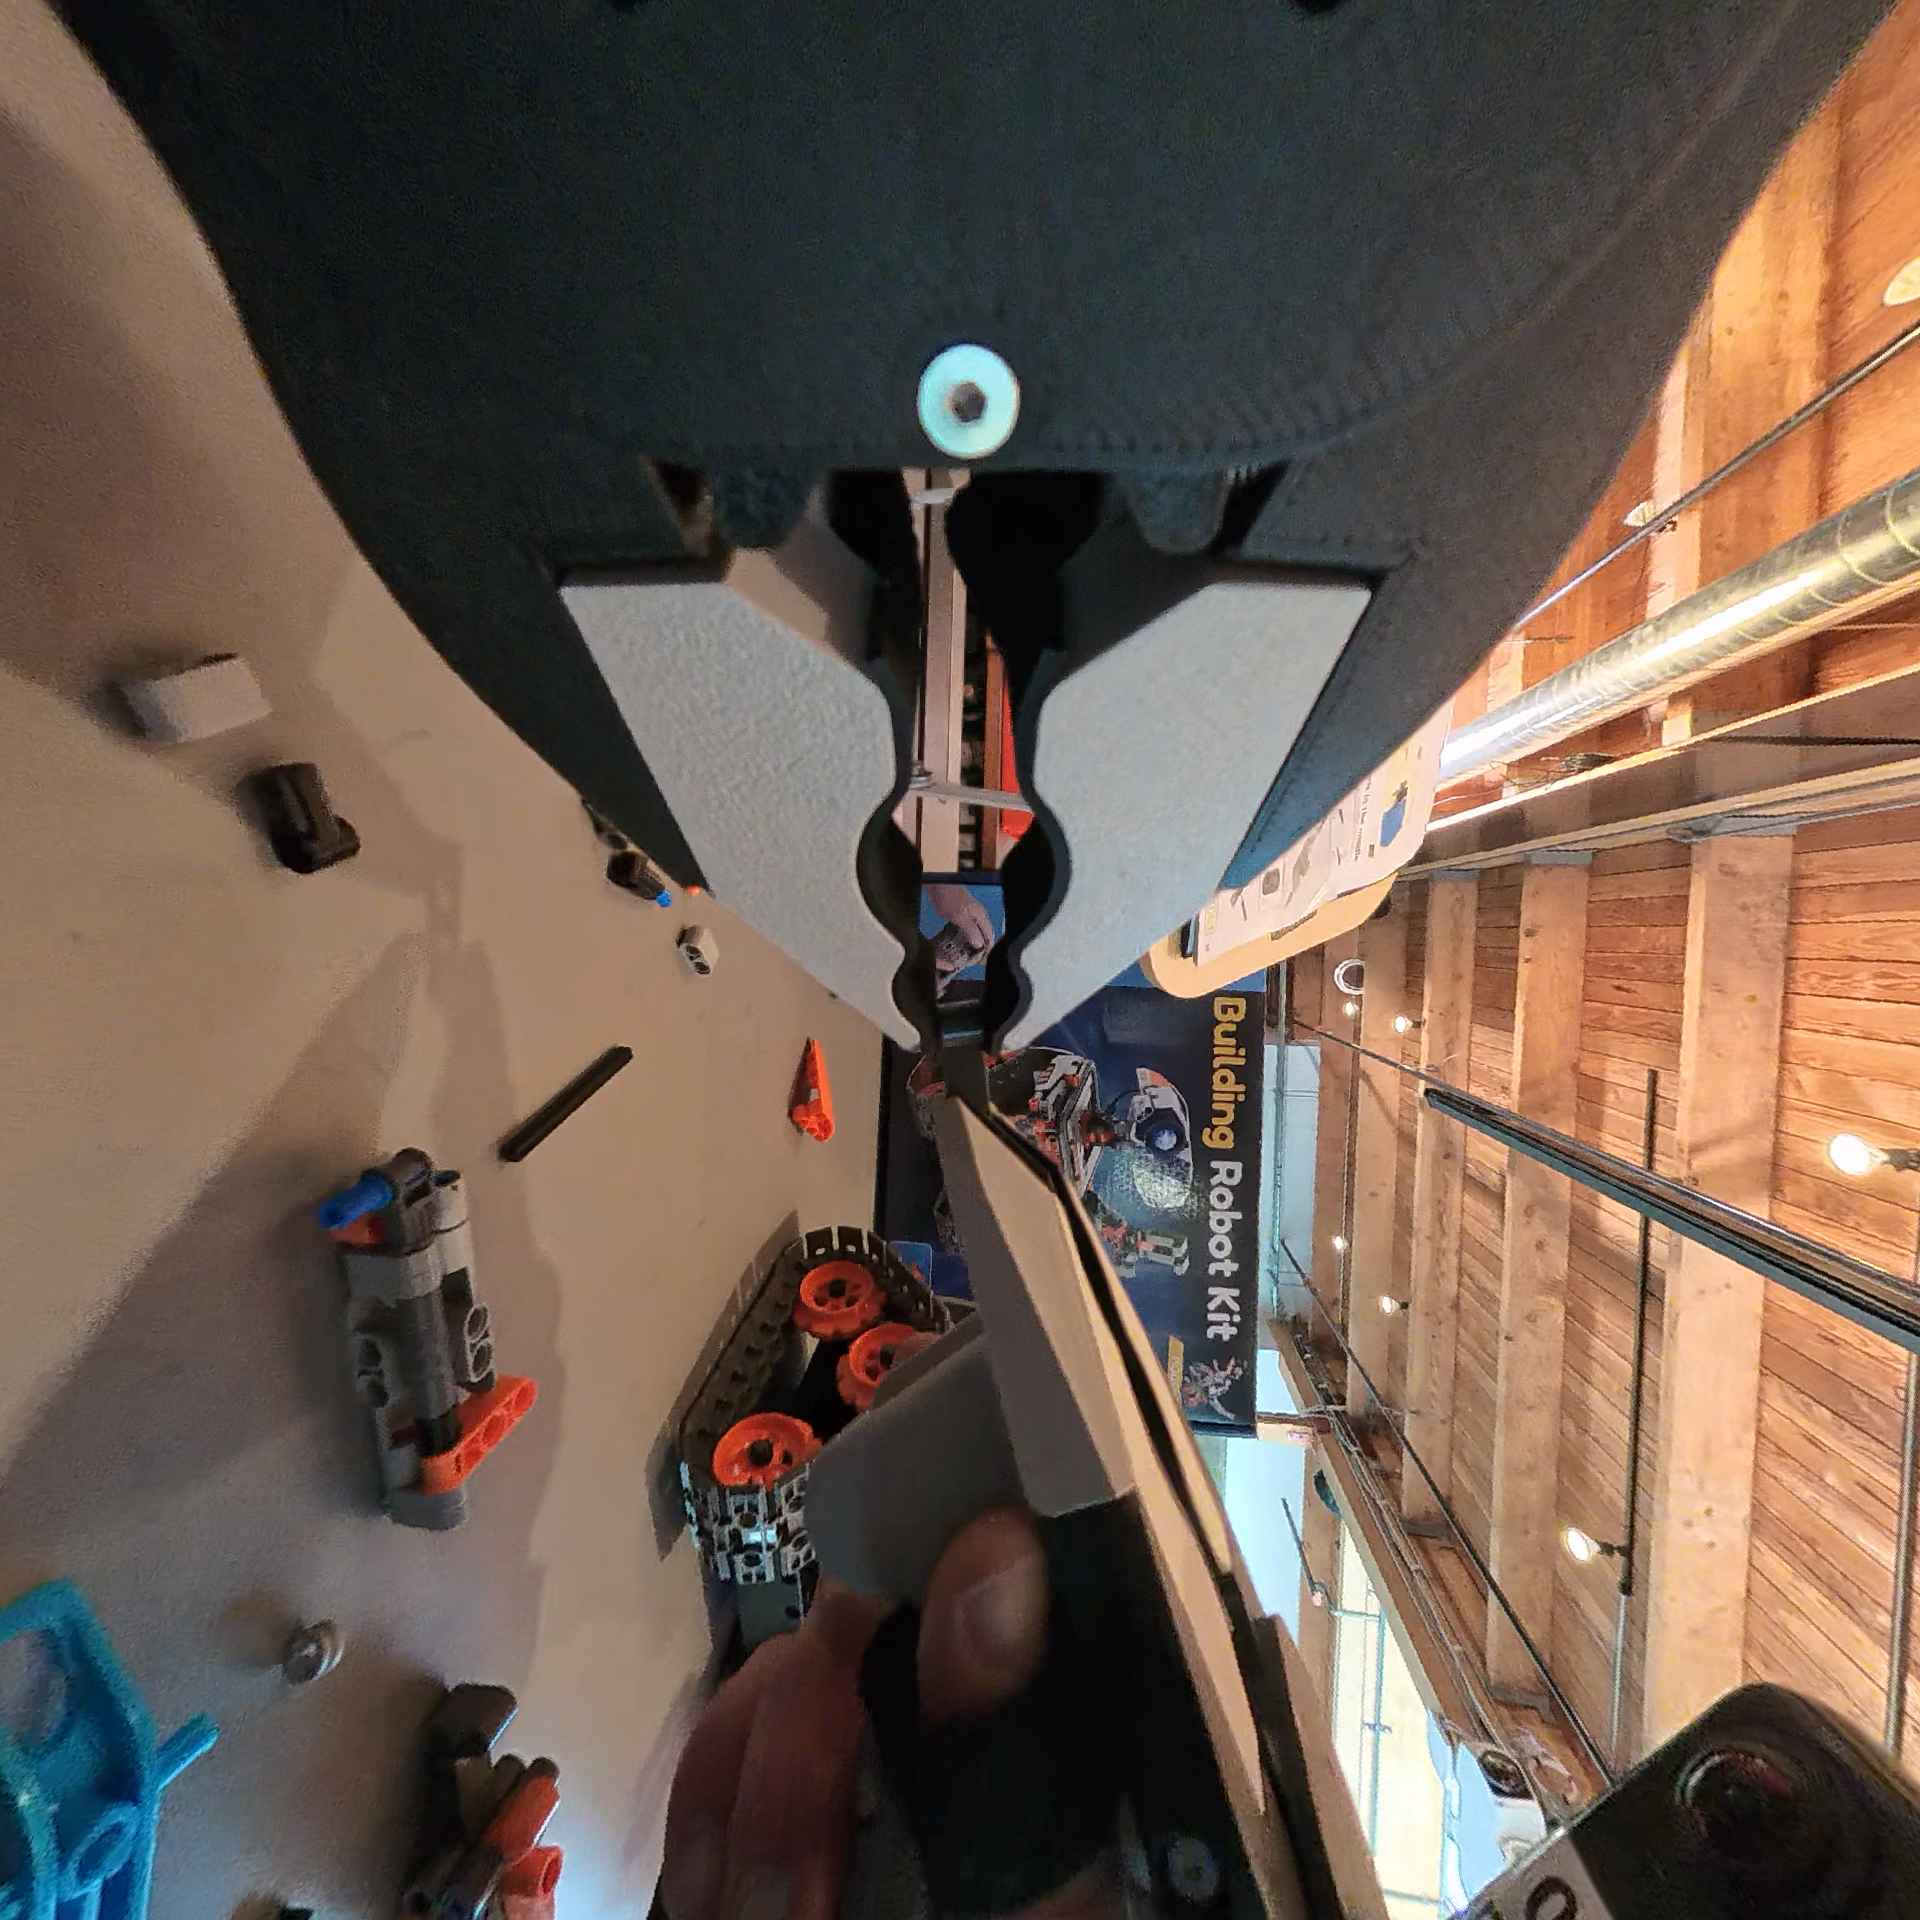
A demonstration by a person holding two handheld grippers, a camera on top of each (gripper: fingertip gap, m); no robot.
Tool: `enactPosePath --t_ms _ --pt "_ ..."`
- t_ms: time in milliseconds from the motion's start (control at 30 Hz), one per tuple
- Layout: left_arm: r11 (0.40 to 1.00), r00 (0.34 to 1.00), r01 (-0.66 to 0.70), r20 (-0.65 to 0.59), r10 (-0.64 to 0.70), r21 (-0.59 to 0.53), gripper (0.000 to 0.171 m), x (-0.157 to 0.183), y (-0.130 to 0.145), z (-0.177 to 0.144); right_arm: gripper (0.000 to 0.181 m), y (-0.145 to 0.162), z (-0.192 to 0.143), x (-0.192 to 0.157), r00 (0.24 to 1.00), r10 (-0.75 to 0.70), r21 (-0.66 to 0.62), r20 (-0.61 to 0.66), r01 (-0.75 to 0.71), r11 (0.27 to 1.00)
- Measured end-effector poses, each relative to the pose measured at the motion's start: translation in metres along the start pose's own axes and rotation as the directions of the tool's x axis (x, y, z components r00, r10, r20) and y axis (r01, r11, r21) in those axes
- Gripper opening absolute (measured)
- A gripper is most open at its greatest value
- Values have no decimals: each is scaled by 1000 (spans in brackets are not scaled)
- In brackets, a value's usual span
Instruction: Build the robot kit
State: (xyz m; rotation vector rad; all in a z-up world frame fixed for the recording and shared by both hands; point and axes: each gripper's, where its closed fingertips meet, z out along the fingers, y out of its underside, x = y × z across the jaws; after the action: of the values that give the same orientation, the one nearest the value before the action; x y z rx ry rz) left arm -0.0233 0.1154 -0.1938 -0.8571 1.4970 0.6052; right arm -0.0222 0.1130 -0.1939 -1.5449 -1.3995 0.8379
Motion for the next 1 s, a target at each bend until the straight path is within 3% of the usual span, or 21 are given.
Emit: enactPosePath --t_ms 233,367,500,633,733,833,1000 --pt "998 998 57 6 -57 20 7 -3 -3 0 5 -2 -6 -1 998 -62 14 -19 62 998" --pt "977 976 212 -52 -211 27 27 -4 1 0 5 0 -15 7 979 -183 -3 -91 183 983" --pt "892 882 450 -179 -436 44 36 -5 -3 0 5 -3 -28 7 950 -288 8 -122 292 957" --pt "788 765 611 -311 -564 73 36 -8 -20 6 5 -7 -36 1 897 -420 1 -136 424 906" --pt "730 696 679 -383 -607 78 32 -13 -31 13 5 -8 -41 -3 850 -505 -20 -149 508 861" --pt "685 634 725 -454 -626 68 13 -14 -41 18 5 -14 -48 -4 827 -537 -1 -166 544 839" --pt "603 558 794 -497 -665 84 13 -21 -48 26 6 -16 -57 3 795 -573 -28 -196 580 814"
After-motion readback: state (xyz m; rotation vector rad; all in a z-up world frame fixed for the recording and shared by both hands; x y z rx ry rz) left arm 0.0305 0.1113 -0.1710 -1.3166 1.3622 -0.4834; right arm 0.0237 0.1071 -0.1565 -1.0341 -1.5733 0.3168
